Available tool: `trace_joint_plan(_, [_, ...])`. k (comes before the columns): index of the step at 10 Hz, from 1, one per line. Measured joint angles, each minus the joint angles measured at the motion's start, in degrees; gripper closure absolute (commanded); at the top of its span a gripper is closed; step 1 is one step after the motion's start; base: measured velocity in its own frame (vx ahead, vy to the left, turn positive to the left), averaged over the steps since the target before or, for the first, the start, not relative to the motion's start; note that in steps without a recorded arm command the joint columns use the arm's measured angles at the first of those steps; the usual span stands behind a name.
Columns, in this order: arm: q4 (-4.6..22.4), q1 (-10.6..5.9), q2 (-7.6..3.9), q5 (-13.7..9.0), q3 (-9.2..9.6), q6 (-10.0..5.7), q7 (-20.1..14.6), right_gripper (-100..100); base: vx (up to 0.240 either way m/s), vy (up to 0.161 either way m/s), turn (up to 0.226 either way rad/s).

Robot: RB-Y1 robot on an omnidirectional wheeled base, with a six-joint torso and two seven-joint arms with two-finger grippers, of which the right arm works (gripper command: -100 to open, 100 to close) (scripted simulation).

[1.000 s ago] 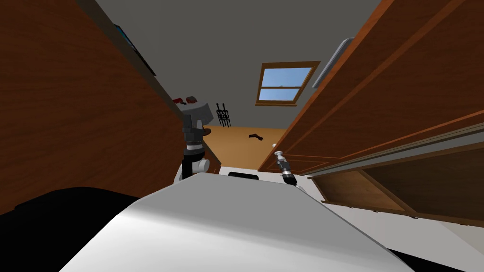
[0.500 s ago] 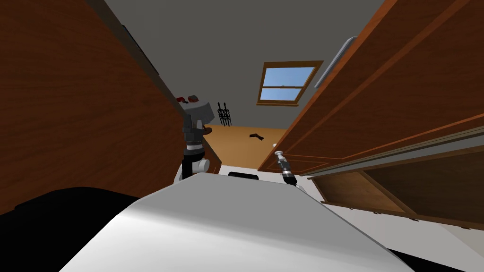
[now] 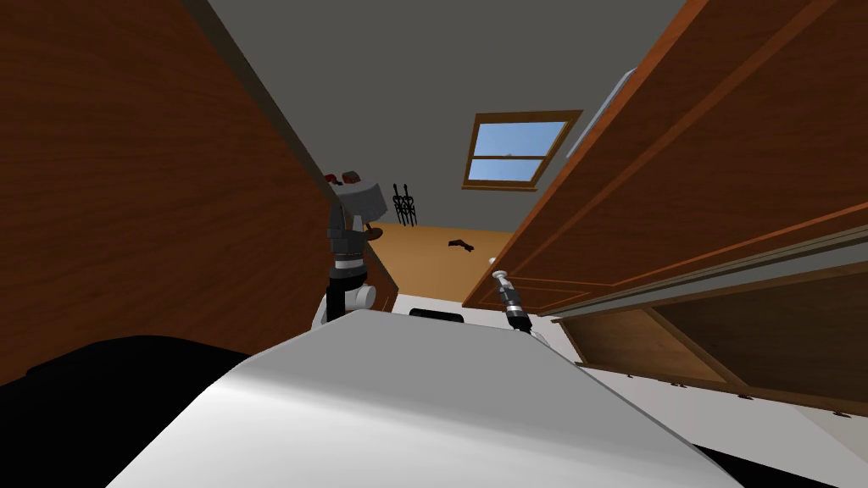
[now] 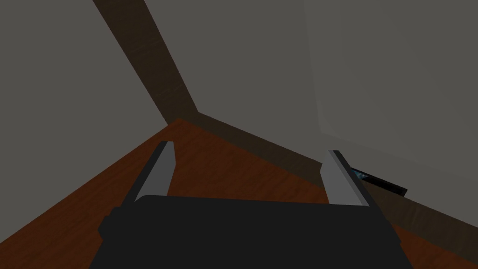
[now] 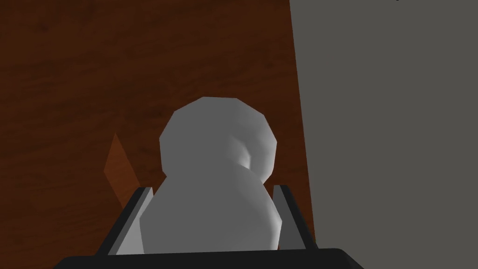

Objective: Pull the door open

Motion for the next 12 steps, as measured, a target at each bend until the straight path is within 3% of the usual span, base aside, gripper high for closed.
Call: trace_joint_plan(12, [-0.10,-0.85,-0.54,-6.03,2.83,1.01,-16.66,100,-0.040,-0.022,0.049])
